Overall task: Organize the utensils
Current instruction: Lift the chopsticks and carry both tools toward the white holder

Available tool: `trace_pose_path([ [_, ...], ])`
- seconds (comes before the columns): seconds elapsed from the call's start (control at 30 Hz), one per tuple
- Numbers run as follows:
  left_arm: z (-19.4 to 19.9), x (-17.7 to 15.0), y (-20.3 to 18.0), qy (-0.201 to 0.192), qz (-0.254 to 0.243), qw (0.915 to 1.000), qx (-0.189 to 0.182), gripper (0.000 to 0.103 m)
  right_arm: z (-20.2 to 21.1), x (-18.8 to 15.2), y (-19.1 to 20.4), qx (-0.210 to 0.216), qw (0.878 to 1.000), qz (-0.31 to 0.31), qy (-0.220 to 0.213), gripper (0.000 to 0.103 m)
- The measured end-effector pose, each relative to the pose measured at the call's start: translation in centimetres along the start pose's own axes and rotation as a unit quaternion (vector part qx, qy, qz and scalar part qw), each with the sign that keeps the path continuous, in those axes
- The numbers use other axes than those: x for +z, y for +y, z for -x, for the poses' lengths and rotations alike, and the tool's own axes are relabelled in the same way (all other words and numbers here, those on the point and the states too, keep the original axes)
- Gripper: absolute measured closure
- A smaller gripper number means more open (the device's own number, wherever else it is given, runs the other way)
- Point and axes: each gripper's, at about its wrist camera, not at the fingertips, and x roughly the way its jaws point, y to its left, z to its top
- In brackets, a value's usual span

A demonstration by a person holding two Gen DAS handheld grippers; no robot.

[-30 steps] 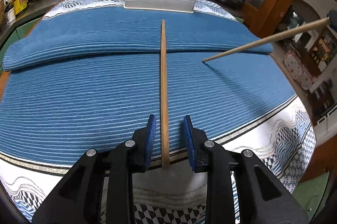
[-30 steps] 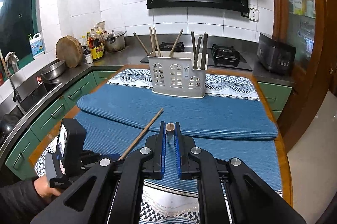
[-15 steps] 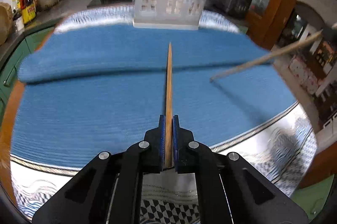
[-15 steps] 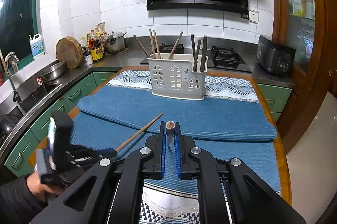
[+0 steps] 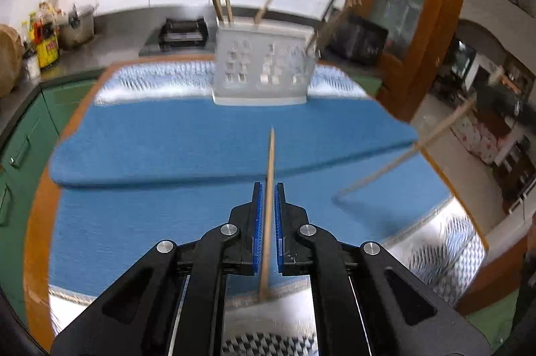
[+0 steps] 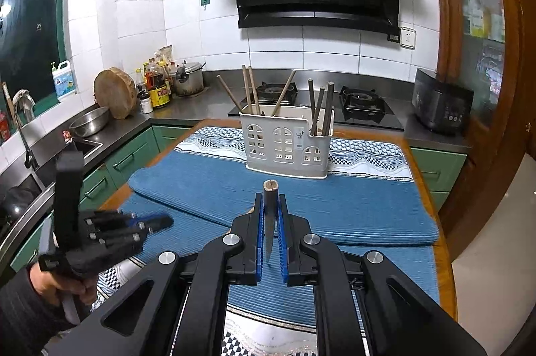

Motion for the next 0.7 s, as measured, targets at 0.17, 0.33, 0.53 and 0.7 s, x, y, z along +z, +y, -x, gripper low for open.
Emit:
trace_pose_path([
  [0.17,-2.2,-3.0,0.2,0.044,0.001,0.9990,0.002,0.084,-0.2,-0.1,0.1,0.003,1.000,0.000,0.002,0.096],
  [0.33,-4.6,-4.4,0.2,0.078,-0.007,0.9969,0.005,0.082,-0.3,-0.1,0.4,0.004,1.000,0.004,0.004,0.096],
  [0.53,-6.6,-4.9,0.2,0.097,-0.014,0.9950,0.017,0.083,-0.6,-0.1,0.4,0.003,1.000,0.005,0.008,0.096],
  [0.7,-6.7,-4.7,-0.7,0.107,-0.051,0.9917,0.052,0.097,-0.9,0.0,0.4,0.002,1.000,0.001,0.009,0.096],
])
